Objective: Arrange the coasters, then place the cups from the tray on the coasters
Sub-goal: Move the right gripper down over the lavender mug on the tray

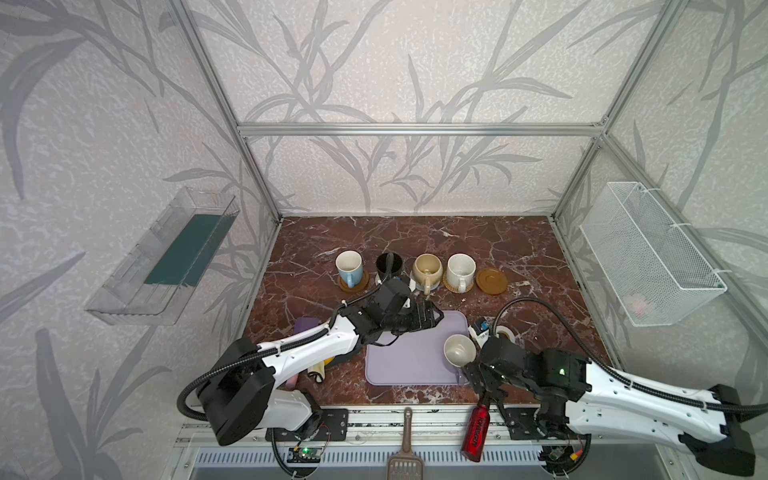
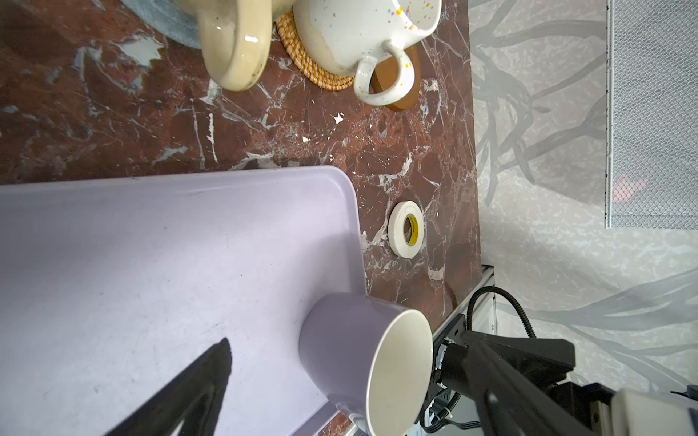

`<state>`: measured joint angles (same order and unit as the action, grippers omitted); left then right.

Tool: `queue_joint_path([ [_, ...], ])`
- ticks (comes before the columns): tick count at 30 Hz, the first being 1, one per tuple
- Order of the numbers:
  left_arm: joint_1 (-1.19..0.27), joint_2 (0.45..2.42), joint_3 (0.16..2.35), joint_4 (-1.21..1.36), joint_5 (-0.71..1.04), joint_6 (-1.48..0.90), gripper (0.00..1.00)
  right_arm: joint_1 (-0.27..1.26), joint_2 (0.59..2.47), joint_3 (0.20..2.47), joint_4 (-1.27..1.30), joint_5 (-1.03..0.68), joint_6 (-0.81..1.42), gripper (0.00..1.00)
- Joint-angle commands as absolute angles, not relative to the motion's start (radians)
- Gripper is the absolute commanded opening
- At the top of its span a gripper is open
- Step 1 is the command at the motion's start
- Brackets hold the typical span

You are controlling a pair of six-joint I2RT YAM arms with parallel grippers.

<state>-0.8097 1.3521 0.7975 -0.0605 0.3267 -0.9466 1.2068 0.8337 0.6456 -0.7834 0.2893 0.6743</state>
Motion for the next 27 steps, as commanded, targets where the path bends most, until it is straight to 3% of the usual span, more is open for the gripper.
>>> queue_joint_path([
  [1,-0.814,1.318,0.787,-0.062,0.315,-0.962,0.99,1.257,0.867,0.648,-0.792,0.366,0.761,0.99],
  [12,-0.813,1.287,0.759,-0.062,0.321,-0.981,0.99,1.364,1.061,0.625,-0.671,0.433,0.924,0.98],
  [27,-0.822,1.290,0.678,0.021,0.353,-1.050,0.99,1.397,1.217,0.616,-0.608,0.481,1.042,0.77],
])
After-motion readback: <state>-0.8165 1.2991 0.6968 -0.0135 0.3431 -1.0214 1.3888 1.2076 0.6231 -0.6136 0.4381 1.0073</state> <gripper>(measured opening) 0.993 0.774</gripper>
